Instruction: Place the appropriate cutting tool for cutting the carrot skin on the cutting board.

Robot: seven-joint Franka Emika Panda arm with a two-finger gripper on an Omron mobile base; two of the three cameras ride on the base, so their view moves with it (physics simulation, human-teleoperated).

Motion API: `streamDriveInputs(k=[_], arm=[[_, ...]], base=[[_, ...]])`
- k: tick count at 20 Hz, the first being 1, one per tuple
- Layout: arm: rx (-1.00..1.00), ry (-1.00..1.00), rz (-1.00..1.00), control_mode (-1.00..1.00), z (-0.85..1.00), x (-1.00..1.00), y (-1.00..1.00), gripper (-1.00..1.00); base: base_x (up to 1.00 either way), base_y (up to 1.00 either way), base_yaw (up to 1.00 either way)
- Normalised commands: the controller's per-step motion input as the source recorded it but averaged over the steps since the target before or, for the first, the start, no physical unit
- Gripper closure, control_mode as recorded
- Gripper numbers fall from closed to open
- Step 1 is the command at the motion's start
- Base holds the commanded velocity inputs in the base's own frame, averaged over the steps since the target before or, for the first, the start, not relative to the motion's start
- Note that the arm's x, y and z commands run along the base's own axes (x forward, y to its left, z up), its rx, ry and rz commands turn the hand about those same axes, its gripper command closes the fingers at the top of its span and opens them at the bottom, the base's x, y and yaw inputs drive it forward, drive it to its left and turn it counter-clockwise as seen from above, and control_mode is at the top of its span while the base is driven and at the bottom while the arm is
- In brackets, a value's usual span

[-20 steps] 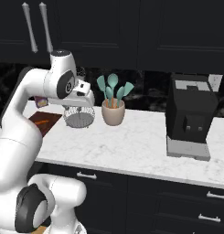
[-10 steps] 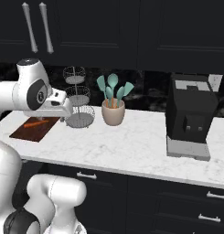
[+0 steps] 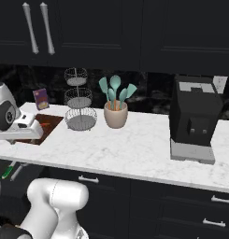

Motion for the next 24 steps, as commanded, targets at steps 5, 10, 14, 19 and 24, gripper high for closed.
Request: streamDriveInputs(k=[5, 10, 14, 19, 24], arm=[[-0.10, 0.16, 0.01, -1.00, -0.56, -0.02, 1.00, -1.00], [0.00, 0.16, 0.00, -1.00, -0.66, 0.03, 1.00, -1.00], [0.02, 0.20, 0.00, -1.00, -0.68, 0.03, 0.82, -1.00], [0.01, 0.23, 0.00, -1.00, -0.65, 0.00, 0.32, -1.00], [0.04, 0.05, 0.00, -1.00, -0.56, 0.00, 0.00, -1.00]], base=[[0.00, 0.00, 0.00], [0.00, 0.00, 0.00], [0.00, 0.00, 0.00], [0.00, 0.00, 0.00], [0.00, 0.00, 0.00]])
